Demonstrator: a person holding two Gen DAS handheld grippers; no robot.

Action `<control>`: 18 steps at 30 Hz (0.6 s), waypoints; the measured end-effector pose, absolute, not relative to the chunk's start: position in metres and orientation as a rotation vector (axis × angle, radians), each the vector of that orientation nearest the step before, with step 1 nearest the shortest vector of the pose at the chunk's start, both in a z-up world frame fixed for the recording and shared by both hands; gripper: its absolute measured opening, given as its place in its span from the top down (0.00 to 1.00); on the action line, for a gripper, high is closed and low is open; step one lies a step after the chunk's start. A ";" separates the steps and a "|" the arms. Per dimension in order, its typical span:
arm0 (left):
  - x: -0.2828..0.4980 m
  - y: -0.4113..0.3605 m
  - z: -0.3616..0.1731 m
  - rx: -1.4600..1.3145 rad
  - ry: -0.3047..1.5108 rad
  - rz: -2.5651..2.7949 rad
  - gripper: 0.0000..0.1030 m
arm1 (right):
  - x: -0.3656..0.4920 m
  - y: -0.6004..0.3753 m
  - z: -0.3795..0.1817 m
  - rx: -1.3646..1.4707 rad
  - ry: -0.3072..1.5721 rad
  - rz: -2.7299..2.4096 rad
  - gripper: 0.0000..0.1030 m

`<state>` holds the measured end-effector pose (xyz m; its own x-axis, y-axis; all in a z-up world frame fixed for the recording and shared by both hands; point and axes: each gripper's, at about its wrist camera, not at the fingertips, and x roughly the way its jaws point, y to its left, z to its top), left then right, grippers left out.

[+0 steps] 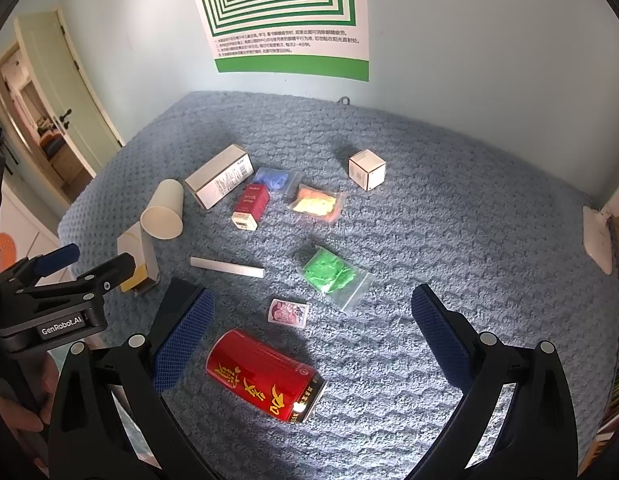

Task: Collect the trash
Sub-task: 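Grasp the black box with the left tool while the right tool grasps the red can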

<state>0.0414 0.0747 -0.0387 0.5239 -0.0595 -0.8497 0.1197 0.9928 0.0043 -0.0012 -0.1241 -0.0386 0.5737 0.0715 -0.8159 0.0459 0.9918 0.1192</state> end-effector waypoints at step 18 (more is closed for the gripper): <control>0.049 0.081 -0.098 0.157 1.176 -0.100 0.06 | 0.017 -0.127 -0.094 0.091 1.110 0.027 0.05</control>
